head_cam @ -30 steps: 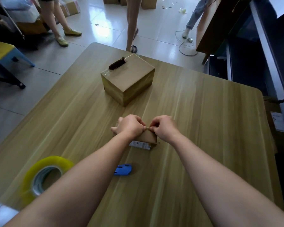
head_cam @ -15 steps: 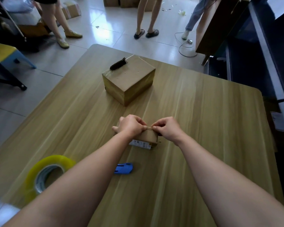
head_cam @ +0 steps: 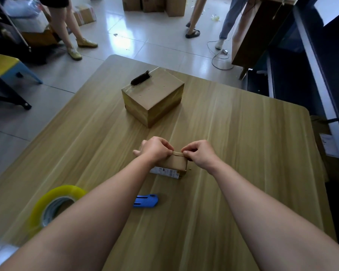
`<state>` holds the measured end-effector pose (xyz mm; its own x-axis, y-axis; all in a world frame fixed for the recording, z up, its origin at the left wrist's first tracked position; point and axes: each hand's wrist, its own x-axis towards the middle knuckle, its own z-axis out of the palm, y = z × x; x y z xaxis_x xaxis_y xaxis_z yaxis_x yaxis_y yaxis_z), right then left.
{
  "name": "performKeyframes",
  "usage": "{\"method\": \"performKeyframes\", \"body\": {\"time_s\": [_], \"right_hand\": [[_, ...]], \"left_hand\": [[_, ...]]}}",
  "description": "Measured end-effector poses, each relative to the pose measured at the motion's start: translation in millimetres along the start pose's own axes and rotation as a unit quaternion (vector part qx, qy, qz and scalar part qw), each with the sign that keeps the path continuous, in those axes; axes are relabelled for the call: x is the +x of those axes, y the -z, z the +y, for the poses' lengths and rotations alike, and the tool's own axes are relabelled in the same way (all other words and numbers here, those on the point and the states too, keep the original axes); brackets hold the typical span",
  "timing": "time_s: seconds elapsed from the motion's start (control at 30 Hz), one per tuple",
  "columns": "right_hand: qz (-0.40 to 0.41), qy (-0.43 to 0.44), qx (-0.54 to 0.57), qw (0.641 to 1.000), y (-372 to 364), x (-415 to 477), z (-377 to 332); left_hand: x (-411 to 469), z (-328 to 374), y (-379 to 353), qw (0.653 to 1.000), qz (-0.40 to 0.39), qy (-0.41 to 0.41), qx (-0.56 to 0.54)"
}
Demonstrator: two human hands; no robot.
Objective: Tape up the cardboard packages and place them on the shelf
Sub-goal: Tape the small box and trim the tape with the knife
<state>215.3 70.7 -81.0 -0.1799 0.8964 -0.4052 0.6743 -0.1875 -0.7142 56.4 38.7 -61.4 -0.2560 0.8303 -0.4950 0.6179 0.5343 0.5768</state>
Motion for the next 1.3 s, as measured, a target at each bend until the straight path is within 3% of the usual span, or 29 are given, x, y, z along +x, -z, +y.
{"method": "performKeyframes", "body": {"time_s": [0.33,0.6,1.0,1.3], "right_hand": [[0.052,0.002,0.004,0.999,8,-2,-15],[0.048,0.075,0.006,0.996,-7,-15,-65],[-0.130,0.233,-0.101,0.959,-105,-60,-154],[-0.246,0.317,-0.280,0.872,-180,-102,-165]], "left_hand": [[0,-1,11,0.999,0.031,-0.034,0.008],[-6,-32,51,0.991,0.083,0.005,-0.101],[-66,-126,125,0.957,0.169,0.013,-0.236],[-119,-215,137,0.941,0.236,0.125,-0.206]]}}
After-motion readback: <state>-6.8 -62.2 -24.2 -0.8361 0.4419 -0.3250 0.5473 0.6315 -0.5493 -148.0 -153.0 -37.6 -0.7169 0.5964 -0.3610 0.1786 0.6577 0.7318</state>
